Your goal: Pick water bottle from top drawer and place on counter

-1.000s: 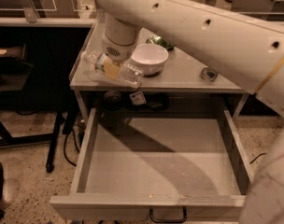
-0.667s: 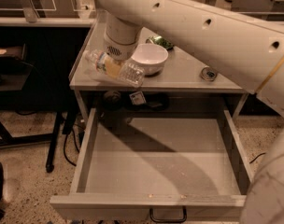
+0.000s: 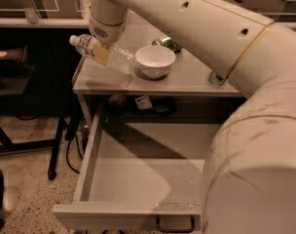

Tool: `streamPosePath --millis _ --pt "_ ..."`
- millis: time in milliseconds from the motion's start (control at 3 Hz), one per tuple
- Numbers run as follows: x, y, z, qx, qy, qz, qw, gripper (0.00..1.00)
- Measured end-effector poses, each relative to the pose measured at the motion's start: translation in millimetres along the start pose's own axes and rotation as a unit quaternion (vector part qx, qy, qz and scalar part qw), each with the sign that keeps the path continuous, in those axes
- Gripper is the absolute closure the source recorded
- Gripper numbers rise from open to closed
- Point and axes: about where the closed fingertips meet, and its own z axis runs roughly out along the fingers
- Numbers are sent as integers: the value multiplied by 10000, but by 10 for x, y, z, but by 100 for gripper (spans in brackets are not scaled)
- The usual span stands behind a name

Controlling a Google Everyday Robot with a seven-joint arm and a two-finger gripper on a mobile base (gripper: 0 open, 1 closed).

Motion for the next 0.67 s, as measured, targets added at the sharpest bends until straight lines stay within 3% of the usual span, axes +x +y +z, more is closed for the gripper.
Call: streamPosePath --millis 333,667 --pt "-4 -1 1 -1 -1 0 10000 100" --pt "61 -84 201 -92 173 182 9996 100"
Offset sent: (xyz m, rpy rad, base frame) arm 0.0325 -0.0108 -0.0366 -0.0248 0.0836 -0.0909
